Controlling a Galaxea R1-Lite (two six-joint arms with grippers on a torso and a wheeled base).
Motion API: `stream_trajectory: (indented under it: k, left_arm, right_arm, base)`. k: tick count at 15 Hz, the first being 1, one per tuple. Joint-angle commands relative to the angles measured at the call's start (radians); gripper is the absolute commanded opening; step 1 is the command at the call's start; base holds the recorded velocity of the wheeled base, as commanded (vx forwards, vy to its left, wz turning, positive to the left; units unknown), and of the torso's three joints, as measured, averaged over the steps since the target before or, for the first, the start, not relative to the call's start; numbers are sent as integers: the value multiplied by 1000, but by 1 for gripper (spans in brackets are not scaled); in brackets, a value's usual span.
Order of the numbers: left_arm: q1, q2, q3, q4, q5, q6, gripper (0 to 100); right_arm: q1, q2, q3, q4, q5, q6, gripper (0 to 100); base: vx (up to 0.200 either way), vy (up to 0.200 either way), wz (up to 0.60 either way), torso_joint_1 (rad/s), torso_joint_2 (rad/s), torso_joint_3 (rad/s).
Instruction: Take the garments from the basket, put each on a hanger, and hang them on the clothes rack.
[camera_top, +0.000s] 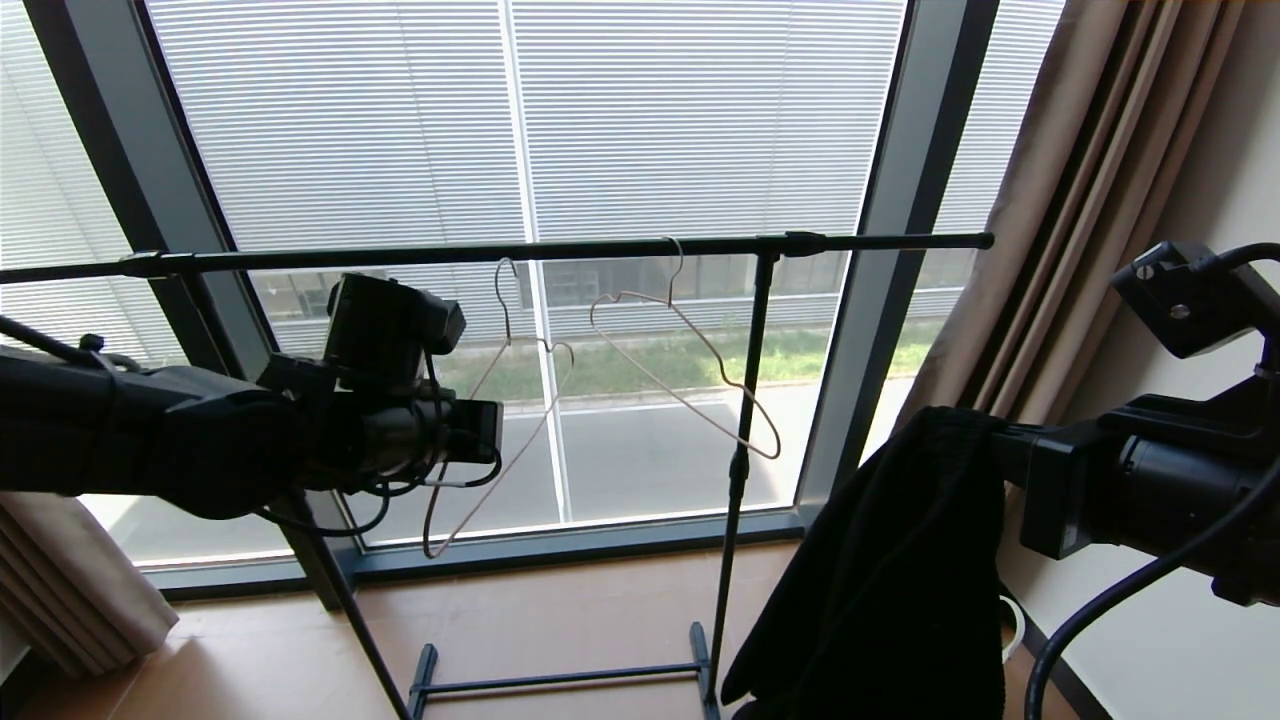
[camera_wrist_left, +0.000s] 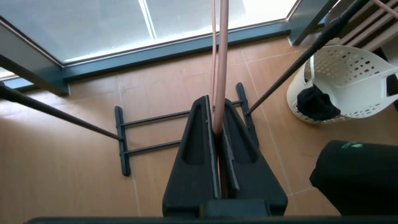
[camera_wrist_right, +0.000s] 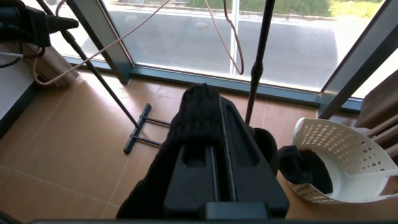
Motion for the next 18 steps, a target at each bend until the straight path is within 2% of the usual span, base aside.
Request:
stream_trajectory:
  k: [1, 4, 9, 12, 15, 18]
  left_arm:
    - [-17, -97, 109, -36, 0, -1, 0]
    - [-64, -226, 246, -55, 0, -1, 0]
    - [-182, -460, 514, -158, -4, 9, 0]
    - [-216, -597, 724, -286, -93, 32, 0]
    - [-216, -696, 922, -478, -267, 90, 0]
    - [-219, -747, 1029, -555, -343, 136, 0]
  right_arm:
    - [0, 2, 1, 0, 0, 0, 0]
    - [0, 3, 8, 0, -1, 0, 0]
    - [0, 48, 41, -16, -11, -1, 0]
    - [-1, 129, 47, -45, -106, -35, 0]
    - [-78, 242, -5, -56, -233, -170, 0]
    - [-81, 313, -77, -75, -347, -201, 0]
  base:
    - [0, 0, 0, 0, 0, 0]
    - [0, 0, 0, 0, 0, 0]
    - [0, 0, 0, 0, 0, 0]
    - [0, 0, 0, 0, 0, 0]
    - [0, 0, 0, 0, 0, 0]
    - [0, 0, 0, 0, 0, 0]
